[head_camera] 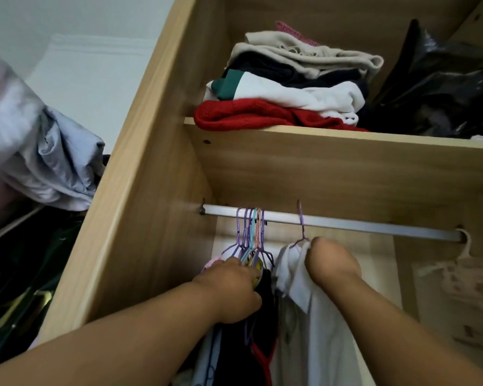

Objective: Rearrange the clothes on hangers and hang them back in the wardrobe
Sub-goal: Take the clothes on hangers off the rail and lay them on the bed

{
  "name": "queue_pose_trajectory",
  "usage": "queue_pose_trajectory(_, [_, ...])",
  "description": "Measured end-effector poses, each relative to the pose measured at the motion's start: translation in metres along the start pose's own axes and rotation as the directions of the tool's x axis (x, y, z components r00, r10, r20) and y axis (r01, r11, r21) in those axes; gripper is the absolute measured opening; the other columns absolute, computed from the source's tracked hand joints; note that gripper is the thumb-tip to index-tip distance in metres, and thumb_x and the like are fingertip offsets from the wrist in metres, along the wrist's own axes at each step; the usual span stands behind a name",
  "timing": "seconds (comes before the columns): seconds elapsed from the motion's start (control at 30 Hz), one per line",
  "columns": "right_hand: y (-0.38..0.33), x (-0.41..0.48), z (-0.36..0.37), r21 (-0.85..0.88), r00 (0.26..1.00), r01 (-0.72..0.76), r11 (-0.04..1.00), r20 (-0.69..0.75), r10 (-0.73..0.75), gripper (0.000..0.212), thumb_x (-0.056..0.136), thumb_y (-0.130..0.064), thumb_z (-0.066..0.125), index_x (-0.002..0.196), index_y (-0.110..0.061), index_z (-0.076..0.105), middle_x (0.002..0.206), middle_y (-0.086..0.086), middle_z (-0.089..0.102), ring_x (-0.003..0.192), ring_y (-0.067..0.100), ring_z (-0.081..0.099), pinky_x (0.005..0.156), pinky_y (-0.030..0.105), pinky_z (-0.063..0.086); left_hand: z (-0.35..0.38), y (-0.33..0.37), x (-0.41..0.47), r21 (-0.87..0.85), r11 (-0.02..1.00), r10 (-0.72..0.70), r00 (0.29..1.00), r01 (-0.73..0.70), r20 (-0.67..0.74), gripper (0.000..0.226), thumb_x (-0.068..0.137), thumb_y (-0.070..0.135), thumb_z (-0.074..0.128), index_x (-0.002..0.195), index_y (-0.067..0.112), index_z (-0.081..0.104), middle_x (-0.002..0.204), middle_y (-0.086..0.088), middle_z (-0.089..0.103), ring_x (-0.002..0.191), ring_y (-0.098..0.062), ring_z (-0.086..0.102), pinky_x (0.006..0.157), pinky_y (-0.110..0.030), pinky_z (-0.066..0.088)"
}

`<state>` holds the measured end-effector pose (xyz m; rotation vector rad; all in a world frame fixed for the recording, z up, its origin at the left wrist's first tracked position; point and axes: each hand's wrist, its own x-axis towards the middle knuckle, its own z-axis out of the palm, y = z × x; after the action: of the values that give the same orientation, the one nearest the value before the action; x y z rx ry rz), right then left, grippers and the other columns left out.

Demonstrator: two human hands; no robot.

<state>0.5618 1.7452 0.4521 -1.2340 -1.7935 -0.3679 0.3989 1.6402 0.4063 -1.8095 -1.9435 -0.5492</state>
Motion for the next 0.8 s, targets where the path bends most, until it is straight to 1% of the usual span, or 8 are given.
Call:
queue_pose_trajectory(0.17, [0.036, -0.001, -0.027, 0.030, 0.995, -0.014, 0.999, -0.101, 0.016, 0.024, 0.092, -0.019, 0.041, 0.101, -0.011, 0.062, 0.114, 0.019, 0.063, 0.107, 0.035, 0.059, 0.080, 0.031, 0.044, 0.006, -0.001, 0.002, 0.033, 0.999, 0.025, 1.000, -0.025, -0.005, 0.068, 0.063, 0.051, 0.033, 0.128, 0.032, 0.046, 0.129, -0.009, 0.046, 0.125, -0.033, 0.039, 0.109, -0.042, 0.031])
queue_pose_trajectory(0.27, [0.062, -0.021, -0.046, -0.001, 0.992, 0.036, 0.999, -0.124, -0.036, 0.022, 0.090, -0.024, 0.046, 0.101, -0.015, 0.063, 0.110, 0.017, 0.065, 0.104, 0.035, 0.059, 0.074, 0.031, 0.042, 0.005, 0.003, -0.001, 0.032, 0.998, 0.046, 0.998, -0.045, -0.033, 0.057, 0.069, 0.049, 0.037, 0.123, 0.033, 0.044, 0.127, -0.009, 0.044, 0.125, -0.033, 0.038, 0.107, -0.045, 0.031])
queue_pose_trajectory(0.37, [0.084, -0.058, -0.070, -0.011, 0.990, 0.018, 1.000, -0.140, -0.020, 0.025, 0.087, -0.029, 0.053, 0.109, -0.023, 0.066, 0.111, 0.010, 0.068, 0.105, 0.033, 0.061, 0.078, 0.034, 0.047, 0.002, 0.017, -0.013, 0.037, 0.990, 0.137, 0.987, -0.134, -0.085, 0.059, 0.075, 0.046, 0.043, 0.132, 0.038, 0.034, 0.142, -0.006, 0.032, 0.137, -0.030, 0.024, 0.111, -0.050, 0.024])
queue_pose_trajectory(0.5, [0.103, -0.136, -0.103, -0.038, 0.994, -0.006, 0.999, -0.105, 0.002, 0.026, 0.088, -0.035, 0.058, 0.111, -0.030, 0.068, 0.108, 0.001, 0.071, 0.101, 0.023, 0.064, 0.071, 0.028, 0.042, 0.011, 0.057, -0.037, 0.017, 0.954, 0.299, 0.951, -0.298, -0.080, 0.069, 0.086, 0.045, 0.049, 0.147, 0.036, 0.016, 0.158, -0.001, 0.010, 0.145, -0.022, 0.005, 0.114, -0.051, 0.006])
queue_pose_trajectory(0.6, [0.105, -0.202, -0.127, -0.002, 0.997, -0.059, 0.998, -0.055, 0.059, 0.018, 0.084, -0.029, 0.067, 0.099, -0.038, 0.071, 0.087, -0.016, 0.073, 0.082, -0.002, 0.065, 0.062, 0.012, 0.043, 0.032, 0.087, -0.051, 0.021, 0.908, 0.416, 0.896, -0.418, -0.158, 0.071, 0.088, 0.040, 0.048, 0.149, 0.031, 0.012, 0.158, 0.000, 0.012, 0.146, -0.019, 0.008, 0.114, -0.050, 0.004])
queue_pose_trajectory(0.67, [0.094, -0.246, -0.142, 0.012, 0.995, -0.102, 0.995, -0.021, 0.102, 0.018, 0.083, -0.023, 0.068, 0.086, -0.040, 0.072, 0.072, -0.025, 0.069, 0.067, -0.014, 0.059, 0.058, 0.007, 0.043, 0.050, 0.101, -0.059, -0.047, 0.876, 0.467, 0.867, -0.481, -0.172, 0.070, 0.090, 0.030, 0.044, 0.150, 0.025, 0.008, 0.157, -0.001, 0.014, 0.145, -0.019, 0.012, 0.115, -0.045, 0.011])
queue_pose_trajectory(0.73, [0.078, -0.288, -0.156, -0.016, 0.985, -0.171, 0.985, -0.018, 0.170, 0.020, 0.083, -0.019, 0.068, 0.084, -0.039, 0.071, 0.056, -0.028, 0.062, 0.054, -0.014, 0.054, 0.053, 0.007, 0.040, 0.065, 0.112, -0.071, -0.130, 0.840, 0.504, 0.847, -0.526, -0.168, 0.069, 0.090, 0.016, 0.038, 0.151, 0.018, 0.005, 0.157, -0.005, 0.014, 0.144, -0.021, 0.017, 0.114, -0.041, 0.022])
queue_pose_trajectory(0.8, [0.057, -0.333, -0.169, -0.066, 0.963, -0.270, 0.961, -0.035, 0.268, 0.021, 0.083, -0.025, 0.069, 0.080, -0.046, 0.070, 0.047, -0.018, 0.055, 0.047, -0.004, 0.050, 0.048, 0.011, 0.037, 0.076, 0.120, -0.090, -0.231, 0.771, 0.577, 0.805, -0.593, -0.139, 0.067, 0.089, 0.010, 0.031, 0.150, 0.019, 0.007, 0.157, -0.005, 0.015, 0.142, -0.024, 0.023, 0.111, -0.040, 0.028])
